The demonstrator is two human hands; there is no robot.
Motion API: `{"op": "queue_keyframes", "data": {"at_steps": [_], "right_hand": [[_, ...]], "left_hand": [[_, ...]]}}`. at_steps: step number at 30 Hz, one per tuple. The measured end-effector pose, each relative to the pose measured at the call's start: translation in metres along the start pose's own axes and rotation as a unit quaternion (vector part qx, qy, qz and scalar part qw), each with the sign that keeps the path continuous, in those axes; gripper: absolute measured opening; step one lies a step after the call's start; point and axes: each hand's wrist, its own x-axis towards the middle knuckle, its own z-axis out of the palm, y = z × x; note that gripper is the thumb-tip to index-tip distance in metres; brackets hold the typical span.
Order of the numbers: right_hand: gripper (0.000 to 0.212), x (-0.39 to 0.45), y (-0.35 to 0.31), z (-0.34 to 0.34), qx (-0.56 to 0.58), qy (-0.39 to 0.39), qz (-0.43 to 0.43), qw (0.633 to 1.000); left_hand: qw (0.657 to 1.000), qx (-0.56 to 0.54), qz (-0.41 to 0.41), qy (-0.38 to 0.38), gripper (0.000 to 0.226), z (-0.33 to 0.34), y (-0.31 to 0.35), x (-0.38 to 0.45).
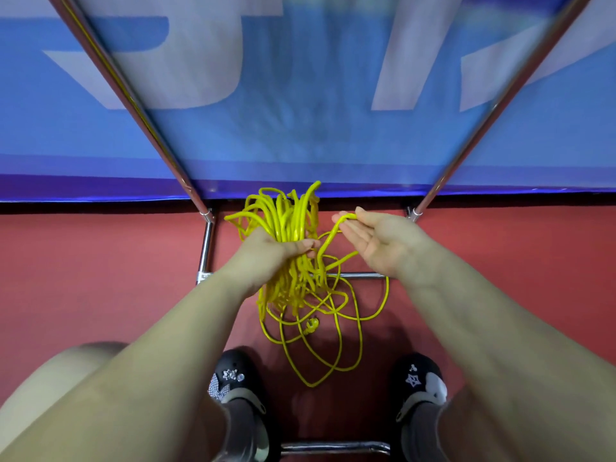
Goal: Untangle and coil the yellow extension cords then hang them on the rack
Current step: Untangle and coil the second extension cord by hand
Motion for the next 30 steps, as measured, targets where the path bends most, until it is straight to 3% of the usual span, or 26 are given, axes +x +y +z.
{"op": "queue_keyframes", "data": {"at_steps": [5, 10, 15, 18, 21, 24, 26, 30], "right_hand": [[0.027, -0.003, -0.001, -0.002, 0.01, 0.039, -0.005, 0.999], [0.021, -0.001, 0.0, -0.003, 0.036, 0.049, 0.001, 0.998], [0.017, -0.003, -0.013, -0.005, 0.027, 0.01, 0.001, 1.0], [0.023, -0.007, -0.022, -0.01, -0.079, -0.035, 0.011, 0.996], [0.017, -0.01, -0.016, -0.017, -0.324, -0.069, -0.015, 0.944], [0.008, -0.001, 0.002, -0.029, -0.567, -0.026, -0.127, 0.813], [0.016, 0.005, 0.009, -0.036, -0.643, -0.03, -0.185, 0.743], [0.033, 0.009, 0.021, -0.037, -0.61, -0.112, -0.153, 0.769]], "left_hand": [[1.0, 0.002, 0.017, -0.024, 0.01, 0.014, -0.004, 0.002], [0.998, 0.033, 0.022, -0.045, 0.027, 0.026, -0.006, 0.001], [1.0, -0.014, 0.013, 0.022, 0.01, 0.028, -0.001, 0.003], [0.992, -0.106, -0.004, 0.068, 0.005, 0.024, 0.001, 0.008], [0.972, -0.21, -0.032, 0.1, 0.011, 0.016, 0.003, 0.012], [0.951, -0.289, -0.062, 0.087, 0.008, 0.006, 0.002, 0.018], [0.941, -0.322, -0.074, 0.068, 0.008, 0.001, 0.002, 0.019], [0.94, -0.326, -0.073, 0.062, 0.015, 0.001, 0.006, 0.015]]}}
